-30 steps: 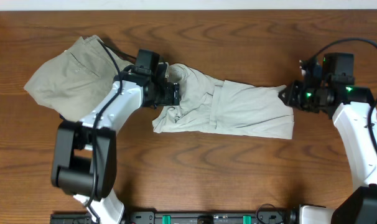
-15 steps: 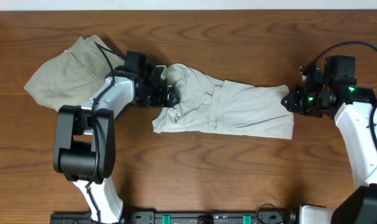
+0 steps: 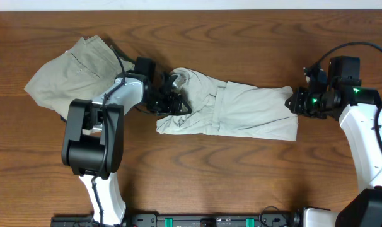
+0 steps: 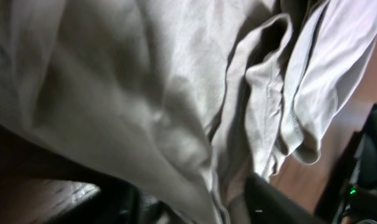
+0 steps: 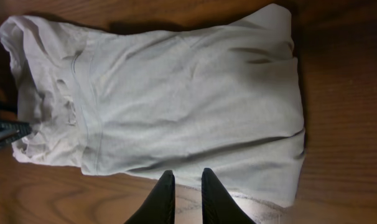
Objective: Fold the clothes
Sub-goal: 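Press the folded shirt's ends flat with both grippers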
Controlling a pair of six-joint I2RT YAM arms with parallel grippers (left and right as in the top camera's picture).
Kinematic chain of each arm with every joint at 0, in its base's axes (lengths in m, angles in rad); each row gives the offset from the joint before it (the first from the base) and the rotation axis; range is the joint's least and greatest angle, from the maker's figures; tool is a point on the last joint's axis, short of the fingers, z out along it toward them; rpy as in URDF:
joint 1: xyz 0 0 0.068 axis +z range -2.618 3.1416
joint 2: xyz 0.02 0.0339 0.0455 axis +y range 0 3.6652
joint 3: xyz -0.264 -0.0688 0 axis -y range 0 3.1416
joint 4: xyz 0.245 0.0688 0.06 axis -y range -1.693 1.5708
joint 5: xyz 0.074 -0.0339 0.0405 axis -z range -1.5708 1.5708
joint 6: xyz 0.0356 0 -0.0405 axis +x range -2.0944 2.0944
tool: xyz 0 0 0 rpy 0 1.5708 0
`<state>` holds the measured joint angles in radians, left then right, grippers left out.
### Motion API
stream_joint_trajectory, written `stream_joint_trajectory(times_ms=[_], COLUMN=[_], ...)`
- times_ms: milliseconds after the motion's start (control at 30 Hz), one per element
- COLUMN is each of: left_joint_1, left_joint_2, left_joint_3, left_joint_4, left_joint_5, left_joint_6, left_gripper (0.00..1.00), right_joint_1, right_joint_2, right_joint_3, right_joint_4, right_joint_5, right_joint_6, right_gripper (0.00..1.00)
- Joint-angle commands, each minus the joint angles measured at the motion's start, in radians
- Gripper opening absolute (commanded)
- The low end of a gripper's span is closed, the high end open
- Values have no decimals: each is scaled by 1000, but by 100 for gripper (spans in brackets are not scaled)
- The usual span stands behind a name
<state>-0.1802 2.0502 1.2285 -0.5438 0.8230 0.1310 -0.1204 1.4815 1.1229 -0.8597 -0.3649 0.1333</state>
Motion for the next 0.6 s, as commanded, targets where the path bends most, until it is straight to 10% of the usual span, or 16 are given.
stream_joint_trajectory(times_ms=[0, 233, 567], left_joint_1=[-18, -21, 27], left_joint_2=[58, 52, -140], left_joint_3=[-35, -17, 245], left_joint_4=[5, -2, -435], left_joint_5=[-67, -76, -398], left_joint_6=[-2, -43, 31], left_gripper=[45, 8, 6], right_joint_1=[-6, -6, -6], right_joint_2=[-14, -14, -14], right_joint_3=[9, 9, 9], right_joint_4=[2, -6, -6], right_joint_5=[2, 2, 2], right_joint_6=[8, 8, 8], right_gripper=[14, 14, 14])
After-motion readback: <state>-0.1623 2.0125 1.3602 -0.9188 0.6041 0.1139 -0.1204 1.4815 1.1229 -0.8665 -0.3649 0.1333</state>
